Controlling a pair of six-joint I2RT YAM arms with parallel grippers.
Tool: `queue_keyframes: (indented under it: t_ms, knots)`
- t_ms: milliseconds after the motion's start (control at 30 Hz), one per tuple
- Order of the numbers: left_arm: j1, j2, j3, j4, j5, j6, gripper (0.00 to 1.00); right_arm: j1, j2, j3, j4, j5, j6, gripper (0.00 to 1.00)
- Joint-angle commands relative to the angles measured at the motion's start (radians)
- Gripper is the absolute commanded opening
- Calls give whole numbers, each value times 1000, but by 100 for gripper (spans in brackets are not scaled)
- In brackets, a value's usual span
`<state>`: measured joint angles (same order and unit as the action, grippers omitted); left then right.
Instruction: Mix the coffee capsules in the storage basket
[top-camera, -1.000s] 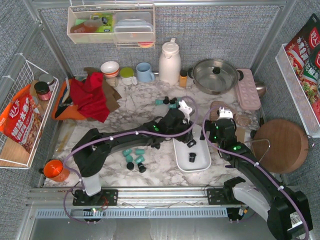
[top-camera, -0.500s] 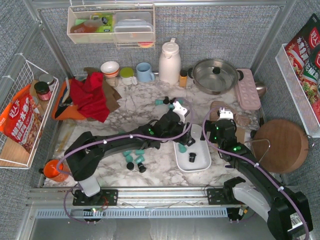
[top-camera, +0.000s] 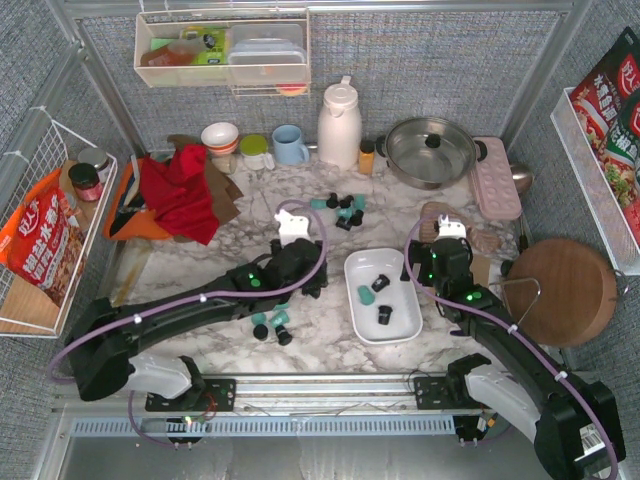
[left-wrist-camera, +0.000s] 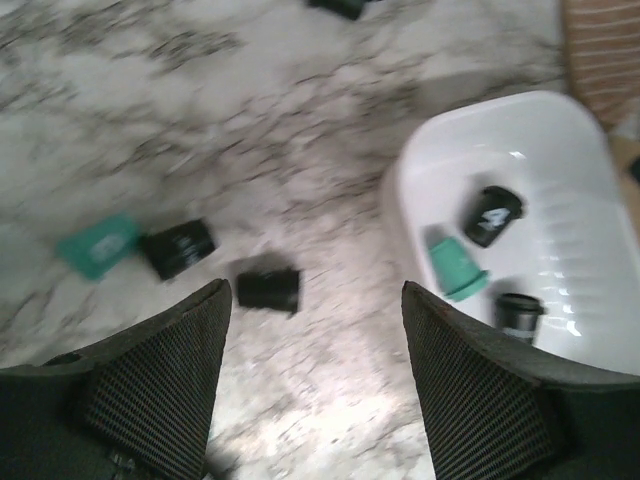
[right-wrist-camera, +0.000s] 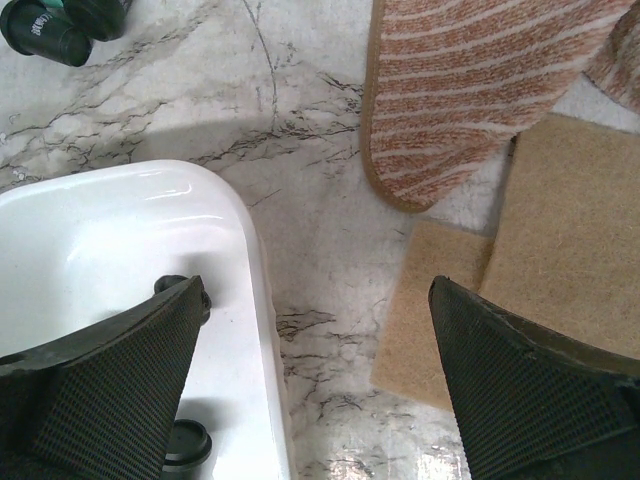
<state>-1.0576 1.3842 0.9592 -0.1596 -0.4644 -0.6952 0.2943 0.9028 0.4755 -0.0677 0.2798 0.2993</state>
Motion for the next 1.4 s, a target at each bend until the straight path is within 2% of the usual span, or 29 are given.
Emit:
queue_keyframes:
  t_ms: [0,100,333,867,1000,1367]
  knots:
    - [1,-74,-46,-207,-133,-136,77,-1,1,8,6,9,4,99]
    - [0,-132,-113,-220,-132,-156,78,-1,4,7,10,7,6,99]
    - [4,-193,-228,-112,-73,-171,81,0,28,12,12,-2,8,99]
    - [35,64,-166,53,61,-116,81,-1,43,12,14,-10,9,99]
    - [54,122,-140,53,97,-126,80,-1,45,15,11,-16,9,99]
    - [86,198,-152,143,179,-157,78,0,44,18,7,-24,10,99]
